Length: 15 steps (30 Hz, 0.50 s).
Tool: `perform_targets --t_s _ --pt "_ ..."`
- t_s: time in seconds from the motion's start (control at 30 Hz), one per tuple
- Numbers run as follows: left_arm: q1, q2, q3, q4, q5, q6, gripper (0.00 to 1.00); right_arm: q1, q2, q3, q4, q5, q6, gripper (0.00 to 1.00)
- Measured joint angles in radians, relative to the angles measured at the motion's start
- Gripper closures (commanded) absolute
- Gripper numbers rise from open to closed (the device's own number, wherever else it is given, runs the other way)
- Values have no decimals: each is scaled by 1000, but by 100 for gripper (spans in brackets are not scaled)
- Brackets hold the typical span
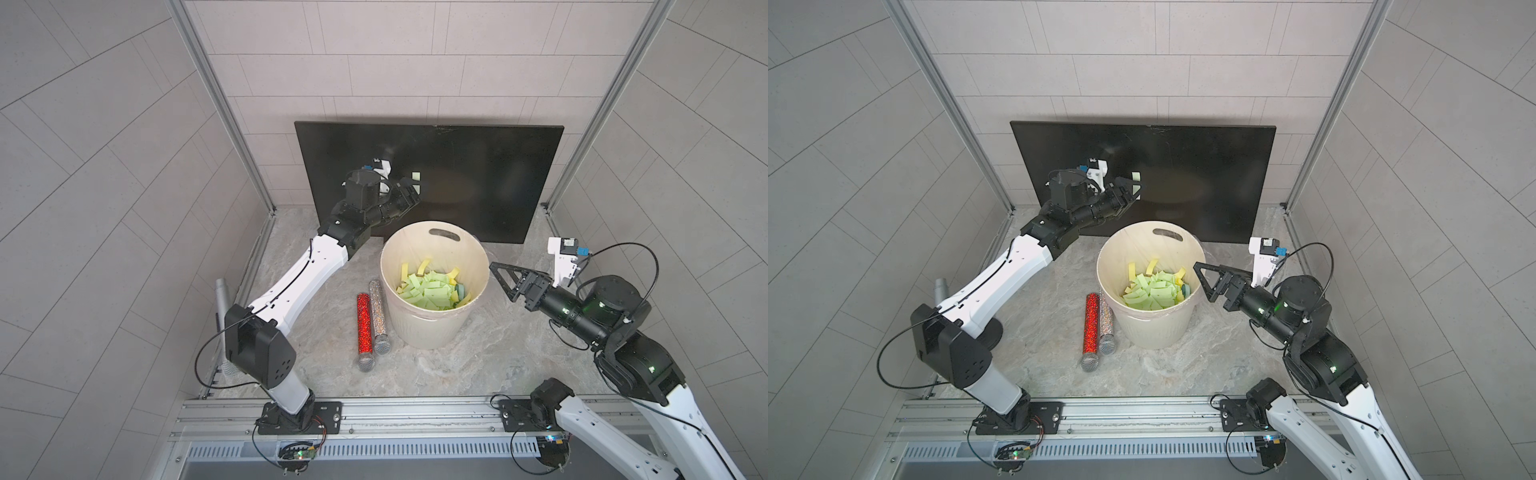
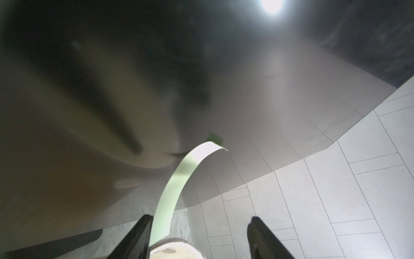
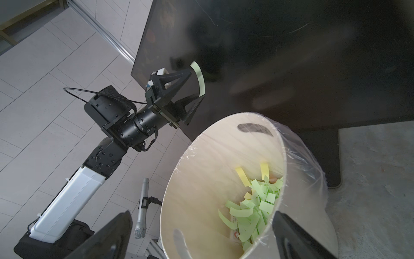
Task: Remove the sticky note from the monitor
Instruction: Tear off the sticky note from the monitor.
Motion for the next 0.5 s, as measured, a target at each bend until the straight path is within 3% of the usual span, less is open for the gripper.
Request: perform_targets --t_s 0.3,0.5 --pt "3 3 0 1 -5 -13 56 -4 -1 13 0 0 -7 0" --pt "5 3 0 3 -11 -22 74 -5 -1 13 0 0 -10 0"
